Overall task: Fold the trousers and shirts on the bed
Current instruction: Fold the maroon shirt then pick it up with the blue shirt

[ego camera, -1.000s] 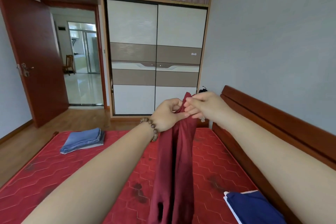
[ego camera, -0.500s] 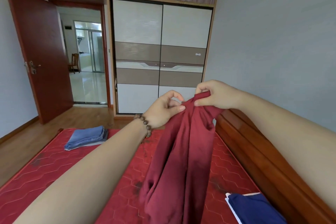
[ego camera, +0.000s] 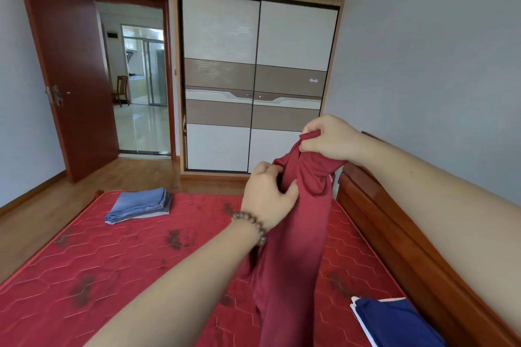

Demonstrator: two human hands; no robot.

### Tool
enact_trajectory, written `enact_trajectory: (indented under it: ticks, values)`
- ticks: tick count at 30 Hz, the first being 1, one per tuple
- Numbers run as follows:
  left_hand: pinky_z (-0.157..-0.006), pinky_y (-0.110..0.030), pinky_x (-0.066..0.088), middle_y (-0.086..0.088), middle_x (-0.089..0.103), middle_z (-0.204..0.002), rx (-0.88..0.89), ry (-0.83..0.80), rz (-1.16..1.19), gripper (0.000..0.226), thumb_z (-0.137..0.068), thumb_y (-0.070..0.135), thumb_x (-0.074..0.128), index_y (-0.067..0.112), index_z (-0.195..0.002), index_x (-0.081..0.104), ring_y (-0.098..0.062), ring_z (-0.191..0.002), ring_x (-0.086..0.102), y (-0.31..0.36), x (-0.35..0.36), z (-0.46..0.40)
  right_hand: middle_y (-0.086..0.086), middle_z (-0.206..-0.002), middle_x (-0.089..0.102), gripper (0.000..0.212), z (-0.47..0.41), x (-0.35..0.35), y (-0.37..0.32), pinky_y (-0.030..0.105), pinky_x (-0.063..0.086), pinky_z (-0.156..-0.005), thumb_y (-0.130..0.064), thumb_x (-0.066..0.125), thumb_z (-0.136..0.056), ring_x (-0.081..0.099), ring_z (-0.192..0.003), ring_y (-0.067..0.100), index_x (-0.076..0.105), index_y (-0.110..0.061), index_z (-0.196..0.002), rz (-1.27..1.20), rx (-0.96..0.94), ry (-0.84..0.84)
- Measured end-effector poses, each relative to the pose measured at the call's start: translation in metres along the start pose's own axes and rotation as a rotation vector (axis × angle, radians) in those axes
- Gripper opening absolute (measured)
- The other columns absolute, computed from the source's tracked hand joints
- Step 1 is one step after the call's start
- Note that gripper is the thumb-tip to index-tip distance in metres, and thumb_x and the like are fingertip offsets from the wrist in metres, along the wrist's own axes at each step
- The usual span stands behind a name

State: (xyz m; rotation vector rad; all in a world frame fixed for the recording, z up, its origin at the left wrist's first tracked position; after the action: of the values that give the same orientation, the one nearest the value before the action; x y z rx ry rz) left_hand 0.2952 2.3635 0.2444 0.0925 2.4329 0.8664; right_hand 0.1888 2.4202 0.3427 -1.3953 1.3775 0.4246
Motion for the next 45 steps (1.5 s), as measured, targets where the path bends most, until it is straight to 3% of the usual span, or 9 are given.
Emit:
enact_trajectory:
  ticks: [5,11,19,26,31,35,39,43,45]
  values:
    - [-0.088,-0.039,0.041,-0.001,0.054,-0.098,-0.104,-0.004,-0.091,0.039,-0.079,0.050,0.059,0.014,-0.095,0.061,-0.025,-0.096,0.054,-0.007,0.019,0.001,0.003,-0.066,0.058,0.006,0.008,0.002,0.004,0.027,0.040,-0.062,-0.012,0.071,-0.075,0.052,-0.064,0.015,0.069,-0.007,-0.074,-0.074,0.027,-0.067]
    - [-0.087,-0.034,0.032,0.001,0.056,-0.094,-0.074,-0.057,-0.235,0.013,-0.074,0.024,0.060,0.014,-0.083,0.065,-0.022,-0.095,0.055,-0.020,0.027,-0.003,-0.004,-0.065,0.062,0.012,0.017,-0.024,0.023,0.025,0.045,-0.066,-0.013,0.073,-0.077,0.057,-0.064,0.010,0.069,-0.020,-0.069,-0.097,0.058,-0.056]
    - [-0.069,-0.011,0.036,-0.001,0.060,-0.079,0.022,-0.204,0.161,0.017,-0.076,0.014,0.079,0.005,-0.070,0.067,-0.013,-0.073,0.053,-0.022,0.019,-0.026,-0.004,-0.075,0.067,0.003,0.026,-0.049,0.048,0.014,0.046,-0.063,-0.016,0.073,-0.083,0.059,-0.066,0.005,0.070,-0.016,-0.083,0.021,0.031,-0.122]
    - [-0.073,-0.032,0.042,-0.026,0.056,-0.079,0.112,-0.502,0.217,0.034,-0.094,0.012,0.058,-0.010,-0.068,0.058,-0.022,-0.071,0.050,-0.016,0.019,-0.033,0.006,-0.086,0.070,0.008,0.028,-0.053,0.052,0.012,0.045,-0.067,-0.013,0.072,-0.084,0.060,-0.069,0.004,0.070,-0.009,-0.090,0.073,-0.061,-0.154]
    - [-0.069,-0.022,0.048,0.000,0.065,-0.072,0.008,-0.485,0.326,0.020,-0.079,0.011,0.077,0.019,-0.064,0.065,-0.008,-0.065,0.058,-0.029,0.018,-0.032,0.003,-0.099,0.071,0.017,0.024,-0.046,0.045,0.012,0.044,-0.082,-0.005,0.071,-0.083,0.063,-0.087,0.004,0.068,-0.015,-0.096,0.057,-0.140,-0.165]
    - [-0.055,-0.024,0.033,0.006,0.045,-0.055,0.029,-0.407,0.304,0.044,-0.068,0.020,0.085,0.019,-0.053,0.044,-0.009,-0.053,0.037,-0.030,0.015,-0.028,-0.013,-0.105,0.071,0.028,0.027,-0.031,0.037,0.011,0.041,-0.093,0.000,0.065,-0.087,0.063,-0.101,-0.001,0.072,-0.022,-0.103,0.015,-0.184,-0.289]
    - [-0.054,-0.023,0.026,0.005,0.030,-0.052,0.099,-0.407,0.350,0.049,-0.084,0.027,0.070,0.017,-0.049,0.036,-0.009,-0.053,0.027,-0.021,0.012,-0.026,-0.018,-0.099,0.071,0.026,0.025,-0.027,0.035,0.014,0.042,-0.095,-0.001,0.066,-0.086,0.063,-0.099,-0.002,0.073,-0.025,-0.095,0.089,-0.196,-0.302]
    - [-0.073,-0.019,0.043,0.004,0.065,-0.072,0.010,-0.412,0.375,0.016,-0.088,0.014,0.067,0.015,-0.072,0.069,-0.003,-0.067,0.056,-0.034,0.014,-0.028,-0.014,-0.096,0.070,0.025,0.021,-0.037,0.037,0.025,0.044,-0.097,0.001,0.066,-0.086,0.063,-0.095,0.000,0.071,-0.024,-0.086,0.128,-0.193,-0.201]
    - [-0.080,-0.019,0.047,0.002,0.072,-0.084,-0.034,-0.409,0.421,0.007,-0.087,0.012,0.068,0.012,-0.084,0.074,-0.002,-0.077,0.062,-0.040,0.015,-0.027,-0.007,-0.094,0.071,0.026,0.021,-0.043,0.037,0.031,0.045,-0.097,0.004,0.064,-0.085,0.064,-0.095,0.008,0.071,-0.022,-0.083,0.116,-0.205,-0.146]
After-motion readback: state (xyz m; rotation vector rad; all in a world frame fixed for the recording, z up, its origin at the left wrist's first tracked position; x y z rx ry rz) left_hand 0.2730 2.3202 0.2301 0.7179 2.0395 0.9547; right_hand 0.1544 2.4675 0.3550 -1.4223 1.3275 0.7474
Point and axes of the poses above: each hand's wrist, its own z-axis away from the middle knuckle, its own x-axis out of the palm, y = z × x, the point moved 10 cm from there along -z, towards the middle knuckle
